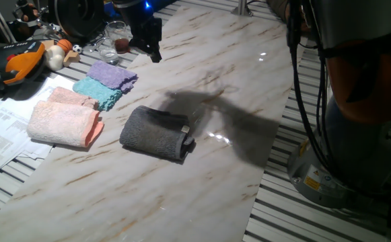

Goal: Clean the table with a cloth

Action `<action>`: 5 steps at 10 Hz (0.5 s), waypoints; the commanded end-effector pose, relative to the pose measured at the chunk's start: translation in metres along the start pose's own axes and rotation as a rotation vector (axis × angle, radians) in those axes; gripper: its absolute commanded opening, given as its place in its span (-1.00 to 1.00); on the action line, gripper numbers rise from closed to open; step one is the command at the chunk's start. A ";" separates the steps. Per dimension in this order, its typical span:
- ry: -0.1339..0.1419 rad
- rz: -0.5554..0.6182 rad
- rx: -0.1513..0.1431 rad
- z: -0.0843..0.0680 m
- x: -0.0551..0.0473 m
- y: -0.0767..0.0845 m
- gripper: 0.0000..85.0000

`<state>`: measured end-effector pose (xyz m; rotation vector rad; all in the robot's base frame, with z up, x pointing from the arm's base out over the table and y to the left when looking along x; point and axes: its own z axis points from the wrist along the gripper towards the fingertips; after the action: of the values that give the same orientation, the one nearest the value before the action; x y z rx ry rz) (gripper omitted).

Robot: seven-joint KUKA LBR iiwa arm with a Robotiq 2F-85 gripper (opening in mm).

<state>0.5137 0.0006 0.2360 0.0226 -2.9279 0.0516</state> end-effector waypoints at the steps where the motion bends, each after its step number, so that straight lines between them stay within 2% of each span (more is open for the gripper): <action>1: 0.001 -0.004 0.000 0.000 0.000 0.000 -1.00; 2: 0.000 -0.014 -0.003 0.000 0.000 0.000 -1.00; 4: -0.026 0.008 -0.007 0.000 0.000 0.000 -1.00; 5: -0.029 -0.004 -0.013 0.000 0.000 -0.001 -1.00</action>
<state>0.5132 0.0000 0.2359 0.0300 -2.9560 0.0309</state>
